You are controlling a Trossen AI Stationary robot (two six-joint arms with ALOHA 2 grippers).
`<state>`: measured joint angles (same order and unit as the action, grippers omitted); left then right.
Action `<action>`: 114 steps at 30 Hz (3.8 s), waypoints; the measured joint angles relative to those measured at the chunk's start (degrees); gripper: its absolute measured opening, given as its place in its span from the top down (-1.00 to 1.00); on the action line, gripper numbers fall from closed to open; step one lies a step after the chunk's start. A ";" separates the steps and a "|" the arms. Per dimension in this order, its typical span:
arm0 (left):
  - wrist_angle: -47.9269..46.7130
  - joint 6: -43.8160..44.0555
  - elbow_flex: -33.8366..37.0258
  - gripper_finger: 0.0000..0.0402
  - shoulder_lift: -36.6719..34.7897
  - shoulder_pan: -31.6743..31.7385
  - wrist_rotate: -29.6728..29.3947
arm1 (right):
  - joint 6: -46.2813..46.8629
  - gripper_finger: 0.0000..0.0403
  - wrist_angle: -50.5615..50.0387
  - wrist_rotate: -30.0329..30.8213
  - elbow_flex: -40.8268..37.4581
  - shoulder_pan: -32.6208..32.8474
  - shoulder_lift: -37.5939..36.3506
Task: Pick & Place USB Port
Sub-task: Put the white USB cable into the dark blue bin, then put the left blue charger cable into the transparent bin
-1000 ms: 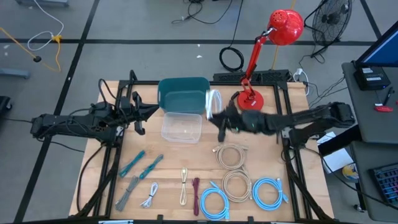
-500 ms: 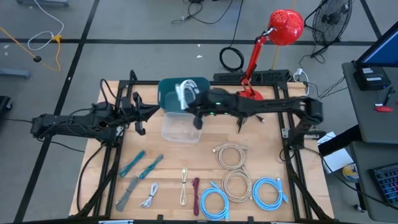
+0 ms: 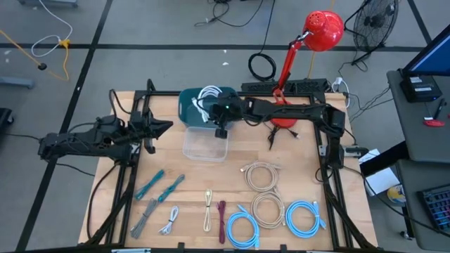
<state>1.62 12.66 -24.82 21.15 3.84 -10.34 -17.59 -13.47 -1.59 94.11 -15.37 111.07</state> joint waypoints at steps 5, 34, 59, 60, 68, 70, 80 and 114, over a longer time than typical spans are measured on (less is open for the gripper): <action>-2.81 1.43 0.00 0.90 -1.03 0.00 -0.01 | -2.69 0.86 -1.15 -0.01 0.09 -1.30 1.35; -4.87 3.22 0.00 0.90 1.09 -0.11 0.89 | -13.46 0.85 -9.19 3.09 -0.04 -2.16 7.15; -5.16 3.22 0.00 0.90 1.07 -0.11 1.35 | -6.99 0.24 3.41 11.34 0.28 6.93 -3.54; -5.29 3.22 0.00 0.90 1.06 -0.11 1.36 | -5.05 0.25 2.90 9.63 0.23 7.88 -4.54; -5.85 3.22 0.02 0.90 1.09 -0.11 1.97 | 5.25 0.26 -2.27 1.30 0.15 18.44 -8.72; -5.78 3.09 0.02 0.90 1.06 -0.11 2.69 | 6.16 0.27 -3.40 1.37 0.11 22.18 -8.54; -12.57 9.10 0.04 0.90 1.14 -0.68 17.81 | 6.09 0.28 -3.70 8.86 -2.87 38.17 -8.47; -65.73 45.73 -27.28 0.91 52.20 -52.55 -3.61 | 10.41 0.29 -10.29 32.02 -5.31 42.74 -8.50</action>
<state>-64.11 58.39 -52.10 73.35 -48.71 -13.95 -7.18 -23.75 30.43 88.79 27.38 102.56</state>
